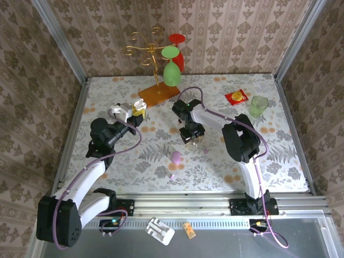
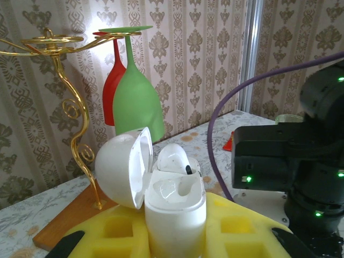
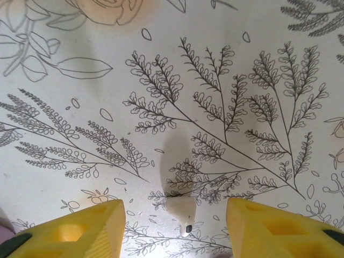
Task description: Insert the wireless bluetooth earbuds into the charging case
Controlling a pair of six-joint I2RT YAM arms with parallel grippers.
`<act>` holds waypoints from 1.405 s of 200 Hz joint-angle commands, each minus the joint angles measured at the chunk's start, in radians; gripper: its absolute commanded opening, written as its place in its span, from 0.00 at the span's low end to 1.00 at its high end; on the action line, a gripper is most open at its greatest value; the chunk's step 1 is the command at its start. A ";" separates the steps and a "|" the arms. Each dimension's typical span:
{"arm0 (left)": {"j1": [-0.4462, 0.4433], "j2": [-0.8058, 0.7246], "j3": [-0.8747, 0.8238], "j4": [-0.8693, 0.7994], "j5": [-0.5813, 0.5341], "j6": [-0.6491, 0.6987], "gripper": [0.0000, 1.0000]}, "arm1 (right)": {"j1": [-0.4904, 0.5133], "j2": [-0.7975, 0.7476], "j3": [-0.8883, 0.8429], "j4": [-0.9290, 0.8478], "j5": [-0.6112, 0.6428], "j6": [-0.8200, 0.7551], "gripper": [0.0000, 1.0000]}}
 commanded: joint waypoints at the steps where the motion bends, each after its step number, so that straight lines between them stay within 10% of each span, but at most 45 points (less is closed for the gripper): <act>1: -0.005 -0.010 0.030 0.022 0.017 0.021 0.02 | 0.005 0.060 0.066 -0.134 -0.008 0.026 0.52; 281: -0.028 0.007 0.022 0.047 0.014 0.025 0.01 | -0.008 0.069 0.051 -0.177 -0.053 -0.072 0.36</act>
